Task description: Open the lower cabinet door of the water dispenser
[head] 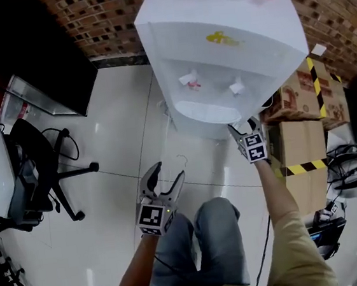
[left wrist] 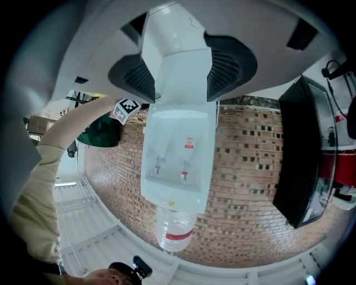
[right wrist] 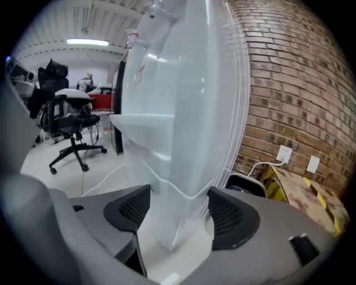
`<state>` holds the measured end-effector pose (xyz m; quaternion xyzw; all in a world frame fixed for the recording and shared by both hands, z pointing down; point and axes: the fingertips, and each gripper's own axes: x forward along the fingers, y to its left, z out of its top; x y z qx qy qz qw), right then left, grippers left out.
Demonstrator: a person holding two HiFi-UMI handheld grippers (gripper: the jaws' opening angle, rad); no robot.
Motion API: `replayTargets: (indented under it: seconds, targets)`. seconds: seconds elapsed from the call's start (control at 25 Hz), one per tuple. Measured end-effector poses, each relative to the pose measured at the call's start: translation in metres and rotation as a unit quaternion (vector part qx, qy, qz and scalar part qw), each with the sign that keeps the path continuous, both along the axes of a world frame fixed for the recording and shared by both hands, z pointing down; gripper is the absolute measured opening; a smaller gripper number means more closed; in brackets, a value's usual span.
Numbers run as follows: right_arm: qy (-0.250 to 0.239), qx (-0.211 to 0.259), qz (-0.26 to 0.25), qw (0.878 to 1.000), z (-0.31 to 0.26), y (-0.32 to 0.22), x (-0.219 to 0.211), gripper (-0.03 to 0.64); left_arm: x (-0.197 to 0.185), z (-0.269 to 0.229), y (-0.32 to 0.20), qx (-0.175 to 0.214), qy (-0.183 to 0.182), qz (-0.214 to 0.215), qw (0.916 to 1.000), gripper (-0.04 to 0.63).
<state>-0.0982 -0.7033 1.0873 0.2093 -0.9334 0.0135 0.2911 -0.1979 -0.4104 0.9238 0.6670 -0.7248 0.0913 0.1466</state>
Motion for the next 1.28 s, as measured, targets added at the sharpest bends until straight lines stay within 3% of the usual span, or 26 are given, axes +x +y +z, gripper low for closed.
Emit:
replayTargets:
  seconds: [0.12, 0.24, 0.4, 0.52, 0.64, 0.76, 0.84, 0.92, 1.04, 1.16, 1.28]
  targets:
    - [0.026, 0.003, -0.003, 1.000, 0.001, 0.009, 0.007, 0.278, -0.002, 0.008, 0.008, -0.009, 0.013, -0.006, 0.9999, 0.273]
    - [0.046, -0.014, -0.003, 0.999, 0.002, 0.034, 0.018, 0.266, 0.003, 0.002, 0.016, -0.013, 0.028, -0.004, 0.9995, 0.273]
    - [0.064, -0.044, -0.031, 0.997, 0.001, 0.100, 0.033, 0.242, 0.002, -0.017, 0.030, -0.006, 0.046, -0.014, 0.9988, 0.273]
    - [0.063, -0.088, -0.047, 0.993, 0.001, 0.165, 0.035, 0.224, -0.003, -0.026, 0.050, -0.029, 0.068, -0.045, 0.9962, 0.273]
    - [0.069, -0.142, -0.056, 0.986, 0.001, 0.234, 0.021, 0.224, -0.008, -0.039, 0.088, -0.047, 0.095, -0.088, 0.9905, 0.273]
    - [0.064, -0.186, -0.078, 0.977, -0.002, 0.300, -0.013, 0.222, -0.008, -0.061, 0.121, -0.057, 0.084, -0.104, 0.9894, 0.273]
    - [0.048, -0.210, -0.125, 0.968, -0.013, 0.351, -0.053, 0.222, -0.008, -0.076, 0.141, -0.065, 0.071, -0.112, 0.9891, 0.273]
    - [0.025, -0.236, -0.158, 0.959, -0.036, 0.395, -0.098, 0.222, -0.009, -0.093, 0.161, -0.075, 0.064, -0.125, 0.9872, 0.273]
    - [-0.017, -0.278, -0.118, 0.953, -0.087, 0.423, -0.128, 0.225, -0.011, -0.133, 0.189, -0.085, 0.076, -0.152, 0.9818, 0.273]
    - [-0.018, -0.268, -0.101, 0.958, -0.160, 0.425, -0.101, 0.225, -0.003, -0.204, 0.206, -0.073, 0.087, -0.154, 0.9815, 0.273]
    - [-0.038, -0.233, -0.080, 0.968, -0.253, 0.403, -0.055, 0.225, 0.011, -0.277, 0.209, -0.049, 0.083, -0.130, 0.9867, 0.273]
